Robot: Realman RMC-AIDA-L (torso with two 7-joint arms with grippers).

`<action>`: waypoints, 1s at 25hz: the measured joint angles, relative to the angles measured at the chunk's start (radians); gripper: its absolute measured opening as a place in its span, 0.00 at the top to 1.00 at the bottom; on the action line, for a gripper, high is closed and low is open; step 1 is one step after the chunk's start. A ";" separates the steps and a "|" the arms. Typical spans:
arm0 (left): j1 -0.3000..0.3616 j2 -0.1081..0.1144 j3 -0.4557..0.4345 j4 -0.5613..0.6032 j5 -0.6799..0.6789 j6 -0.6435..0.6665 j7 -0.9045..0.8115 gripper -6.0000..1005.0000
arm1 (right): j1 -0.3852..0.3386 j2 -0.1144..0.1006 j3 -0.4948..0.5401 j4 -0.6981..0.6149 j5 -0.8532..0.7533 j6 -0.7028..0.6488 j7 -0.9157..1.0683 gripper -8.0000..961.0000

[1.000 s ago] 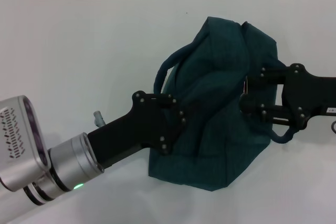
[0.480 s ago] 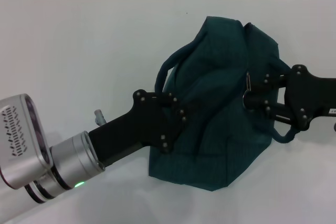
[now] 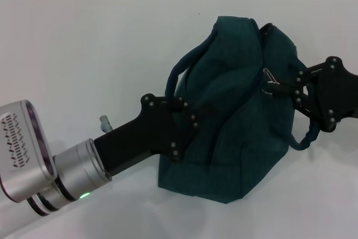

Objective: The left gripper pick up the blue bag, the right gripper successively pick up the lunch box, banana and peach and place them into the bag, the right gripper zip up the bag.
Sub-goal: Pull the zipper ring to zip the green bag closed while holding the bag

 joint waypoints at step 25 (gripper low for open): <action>-0.017 0.002 0.012 0.000 0.009 -0.011 0.003 0.92 | -0.081 0.162 0.352 -0.029 0.028 0.205 -0.247 0.97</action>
